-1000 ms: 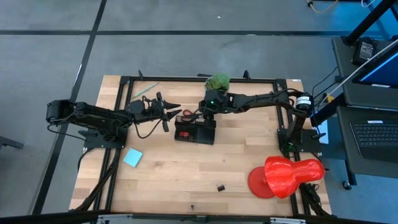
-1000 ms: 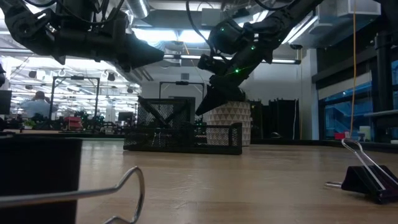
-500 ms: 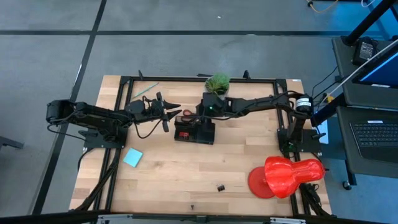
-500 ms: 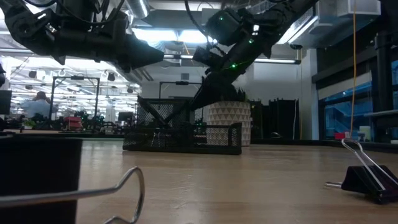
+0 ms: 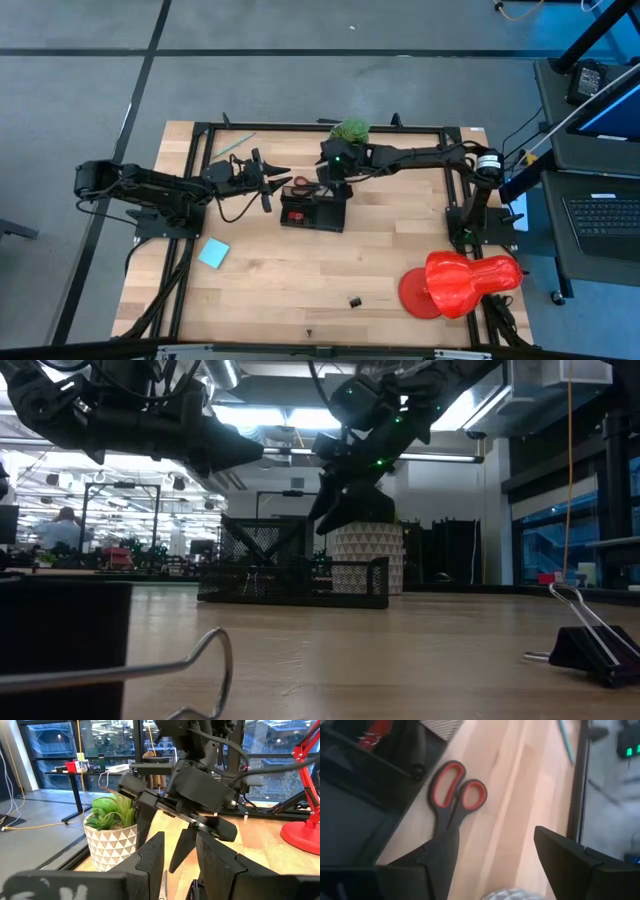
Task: Pick and place office supplies into organizer
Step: Put the scissors into the top left section of the desk organizer
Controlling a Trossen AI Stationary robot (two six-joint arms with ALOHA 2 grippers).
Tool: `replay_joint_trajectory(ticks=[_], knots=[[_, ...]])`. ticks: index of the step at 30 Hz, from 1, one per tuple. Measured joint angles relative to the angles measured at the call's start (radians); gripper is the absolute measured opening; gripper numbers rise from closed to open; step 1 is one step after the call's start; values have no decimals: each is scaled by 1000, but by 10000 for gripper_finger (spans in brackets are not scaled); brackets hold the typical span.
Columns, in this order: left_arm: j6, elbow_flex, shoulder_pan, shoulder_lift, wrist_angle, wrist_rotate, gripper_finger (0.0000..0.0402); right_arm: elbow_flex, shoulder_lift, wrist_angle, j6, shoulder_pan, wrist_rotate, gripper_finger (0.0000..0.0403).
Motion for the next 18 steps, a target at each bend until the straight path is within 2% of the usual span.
replay_joint_trajectory(ticks=[3, 10, 18], knots=[[1, 0, 0, 0, 0, 0, 109, 0, 0, -2, -69, -2, -8, 259], [3, 0, 0, 0, 0, 0, 107, 0, 9, 23, -121, 4, -24, 259], [11, 0, 0, 0, -1, -3, 107, 0, 79, 42, -195, 3, -24, 259]])
